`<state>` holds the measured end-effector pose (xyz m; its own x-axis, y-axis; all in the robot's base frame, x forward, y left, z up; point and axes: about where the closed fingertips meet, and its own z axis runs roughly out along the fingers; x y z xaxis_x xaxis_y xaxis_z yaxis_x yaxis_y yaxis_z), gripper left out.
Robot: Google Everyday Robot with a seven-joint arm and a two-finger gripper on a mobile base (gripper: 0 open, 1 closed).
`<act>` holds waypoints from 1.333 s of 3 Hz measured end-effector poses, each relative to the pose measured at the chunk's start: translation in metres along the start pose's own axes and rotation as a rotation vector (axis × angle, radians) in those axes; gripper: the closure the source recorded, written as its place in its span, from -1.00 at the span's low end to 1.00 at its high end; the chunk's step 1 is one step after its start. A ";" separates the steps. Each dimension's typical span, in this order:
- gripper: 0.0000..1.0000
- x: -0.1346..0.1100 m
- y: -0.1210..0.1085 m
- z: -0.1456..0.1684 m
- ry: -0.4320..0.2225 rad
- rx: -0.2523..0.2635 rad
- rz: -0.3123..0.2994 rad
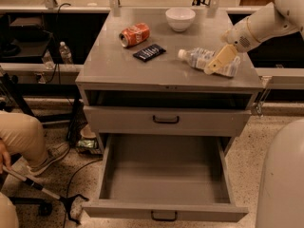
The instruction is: Pick blue plastic bottle from middle drawer and place on counter
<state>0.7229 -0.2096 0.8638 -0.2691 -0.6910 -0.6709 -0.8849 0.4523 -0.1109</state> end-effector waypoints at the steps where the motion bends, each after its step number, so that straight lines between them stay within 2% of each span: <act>1: -1.00 0.000 0.000 0.000 0.000 0.000 0.000; 2: -1.00 0.011 -0.007 -0.028 -0.014 0.074 0.021; 3: -1.00 0.028 -0.014 -0.072 -0.040 0.187 0.048; 4: -1.00 0.056 -0.017 -0.129 -0.096 0.323 0.095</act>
Offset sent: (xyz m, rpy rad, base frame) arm -0.0311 -0.0761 0.0427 -0.0010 -0.1371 -0.1845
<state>0.6735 -0.3285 0.9225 -0.2939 -0.5880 -0.7536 -0.6879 0.6775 -0.2604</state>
